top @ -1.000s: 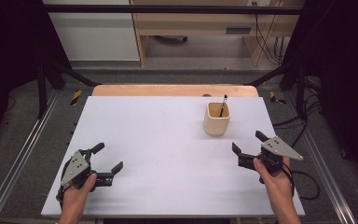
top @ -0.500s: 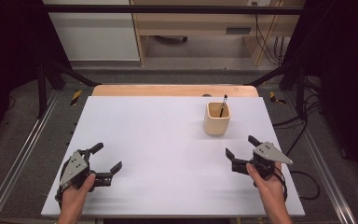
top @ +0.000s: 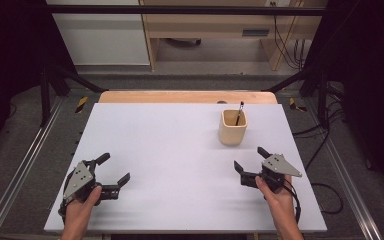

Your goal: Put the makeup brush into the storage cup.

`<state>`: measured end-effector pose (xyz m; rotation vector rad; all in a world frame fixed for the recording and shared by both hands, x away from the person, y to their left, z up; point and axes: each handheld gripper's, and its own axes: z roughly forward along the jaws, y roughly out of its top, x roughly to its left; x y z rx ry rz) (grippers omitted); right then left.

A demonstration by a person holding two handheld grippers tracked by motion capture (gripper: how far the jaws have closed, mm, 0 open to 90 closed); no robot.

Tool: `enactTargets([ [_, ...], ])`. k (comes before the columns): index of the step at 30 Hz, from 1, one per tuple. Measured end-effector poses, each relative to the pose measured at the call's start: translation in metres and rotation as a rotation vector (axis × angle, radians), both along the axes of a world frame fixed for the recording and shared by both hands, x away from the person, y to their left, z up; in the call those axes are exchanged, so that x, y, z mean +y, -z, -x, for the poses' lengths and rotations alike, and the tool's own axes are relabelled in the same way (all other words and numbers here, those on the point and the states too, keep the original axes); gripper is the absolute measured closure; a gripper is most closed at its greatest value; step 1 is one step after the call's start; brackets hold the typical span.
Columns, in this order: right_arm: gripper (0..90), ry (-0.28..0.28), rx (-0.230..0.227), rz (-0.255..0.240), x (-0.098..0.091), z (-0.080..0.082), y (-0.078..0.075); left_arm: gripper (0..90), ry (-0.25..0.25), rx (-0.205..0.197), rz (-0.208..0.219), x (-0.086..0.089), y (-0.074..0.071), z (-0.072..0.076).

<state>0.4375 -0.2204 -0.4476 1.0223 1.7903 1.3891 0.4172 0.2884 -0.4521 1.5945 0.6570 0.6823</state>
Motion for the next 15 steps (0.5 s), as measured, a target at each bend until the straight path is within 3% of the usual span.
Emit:
enactTargets([
  [15, 6.3, -0.021, -0.013, 0.002, 0.011, -0.004, 0.009, 2.0, -0.010, -0.007, -0.001, 0.003, 0.000, 0.000],
])
